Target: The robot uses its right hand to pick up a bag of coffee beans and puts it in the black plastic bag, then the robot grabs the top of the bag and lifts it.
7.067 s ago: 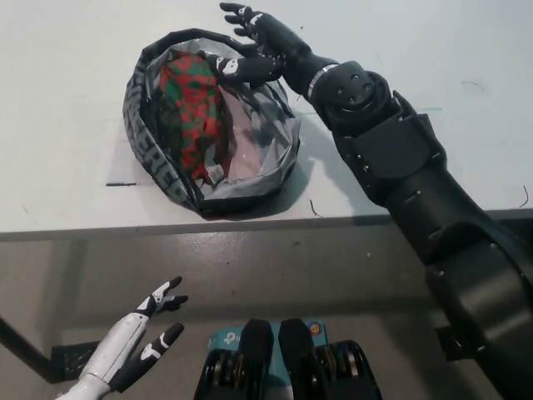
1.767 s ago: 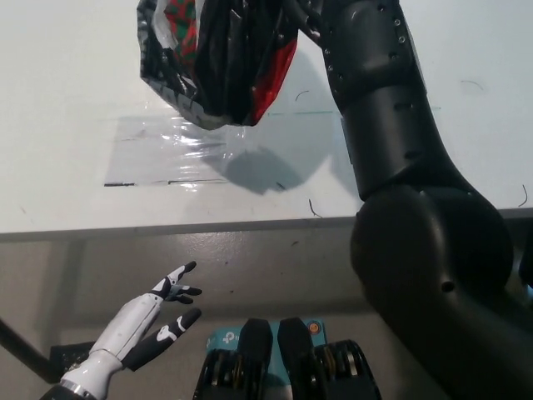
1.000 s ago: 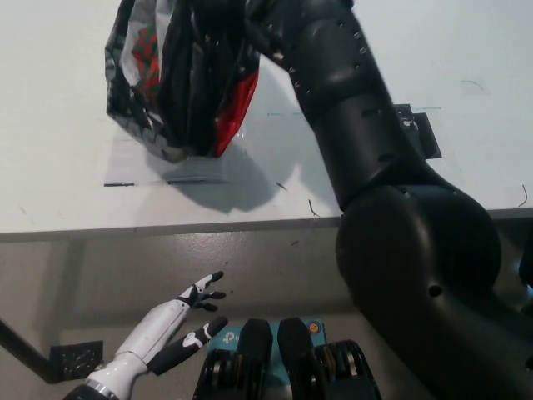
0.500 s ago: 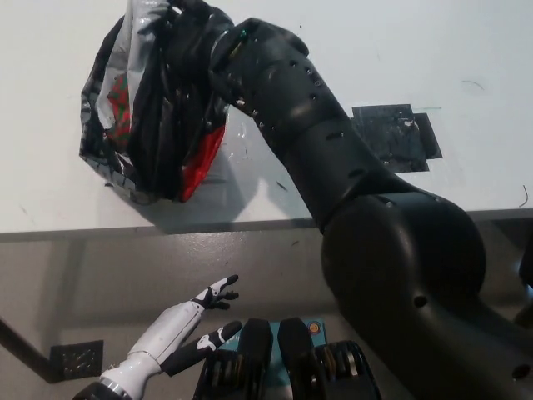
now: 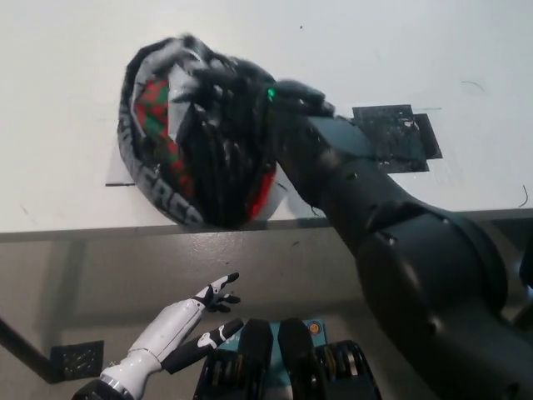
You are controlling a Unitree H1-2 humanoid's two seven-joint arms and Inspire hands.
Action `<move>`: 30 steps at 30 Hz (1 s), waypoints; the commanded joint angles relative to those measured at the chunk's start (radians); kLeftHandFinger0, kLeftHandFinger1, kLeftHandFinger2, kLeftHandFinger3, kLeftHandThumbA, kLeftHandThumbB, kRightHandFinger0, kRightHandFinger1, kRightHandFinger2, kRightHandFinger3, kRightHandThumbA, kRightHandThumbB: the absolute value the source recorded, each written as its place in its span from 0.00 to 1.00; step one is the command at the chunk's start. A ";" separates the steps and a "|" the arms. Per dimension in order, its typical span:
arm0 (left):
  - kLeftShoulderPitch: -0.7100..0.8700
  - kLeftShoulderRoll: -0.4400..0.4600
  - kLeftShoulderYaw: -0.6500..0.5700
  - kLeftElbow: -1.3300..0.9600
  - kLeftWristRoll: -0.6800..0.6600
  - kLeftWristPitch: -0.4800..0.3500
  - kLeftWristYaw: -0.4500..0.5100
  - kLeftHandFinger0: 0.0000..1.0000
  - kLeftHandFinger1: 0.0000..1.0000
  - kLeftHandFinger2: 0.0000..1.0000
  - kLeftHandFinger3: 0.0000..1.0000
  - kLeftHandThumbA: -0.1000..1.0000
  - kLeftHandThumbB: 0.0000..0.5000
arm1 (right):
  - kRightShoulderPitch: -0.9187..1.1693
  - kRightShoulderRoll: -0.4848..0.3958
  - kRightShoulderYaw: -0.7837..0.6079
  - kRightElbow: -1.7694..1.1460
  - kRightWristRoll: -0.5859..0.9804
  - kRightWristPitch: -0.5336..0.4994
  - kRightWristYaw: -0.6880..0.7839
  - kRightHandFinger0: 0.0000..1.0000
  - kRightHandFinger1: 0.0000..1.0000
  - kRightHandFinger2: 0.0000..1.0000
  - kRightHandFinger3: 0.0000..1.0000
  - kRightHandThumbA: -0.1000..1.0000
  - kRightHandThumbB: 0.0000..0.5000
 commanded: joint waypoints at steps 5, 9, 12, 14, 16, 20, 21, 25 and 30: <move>-0.020 0.012 0.004 -0.028 0.002 -0.002 -0.014 0.80 0.74 0.79 1.00 1.00 0.39 | 0.070 -0.151 0.553 0.016 -0.525 -0.047 0.176 1.00 1.00 1.00 1.00 0.98 0.90; -0.018 0.016 0.007 -0.029 -0.004 -0.005 -0.015 0.80 0.74 0.79 1.00 1.00 0.37 | 0.055 -0.170 0.587 0.003 -0.505 -0.061 0.190 1.00 1.00 1.00 1.00 1.00 0.95; -0.019 0.016 0.007 -0.023 -0.003 -0.010 -0.012 0.78 0.73 0.79 1.00 1.00 0.38 | 0.022 -0.188 0.595 -0.016 -0.477 -0.074 0.191 1.00 1.00 1.00 1.00 1.00 0.94; -0.020 0.017 0.006 -0.021 -0.002 -0.010 -0.014 0.78 0.73 0.80 1.00 1.00 0.39 | 0.005 -0.194 0.610 -0.026 -0.478 -0.083 0.190 1.00 1.00 1.00 1.00 1.00 0.95; -0.019 0.017 0.008 -0.020 -0.005 -0.012 -0.013 0.78 0.73 0.80 1.00 1.00 0.39 | -0.034 -0.208 0.603 -0.056 -0.459 -0.095 0.191 1.00 1.00 1.00 1.00 1.00 1.00; -0.017 0.018 0.008 -0.022 0.004 -0.013 -0.009 0.77 0.72 0.78 1.00 1.00 0.38 | -0.071 -0.223 0.599 -0.095 -0.459 -0.103 0.187 1.00 1.00 1.00 1.00 1.00 0.99; -0.018 0.017 0.010 -0.022 0.000 -0.012 -0.009 0.78 0.72 0.79 1.00 1.00 0.36 | -0.093 -0.232 0.588 -0.124 -0.455 -0.101 0.202 1.00 1.00 1.00 1.00 1.00 0.98; -0.021 0.018 0.011 -0.015 -0.006 -0.020 -0.010 0.80 0.73 0.80 1.00 1.00 0.37 | -0.140 -0.270 0.576 -0.229 -0.473 -0.081 0.249 1.00 1.00 1.00 1.00 1.00 0.94; -0.022 0.019 0.012 -0.007 -0.005 -0.032 -0.005 0.78 0.72 0.78 1.00 1.00 0.36 | -0.142 -0.306 0.485 -0.384 -0.411 -0.054 0.297 1.00 1.00 1.00 1.00 1.00 0.92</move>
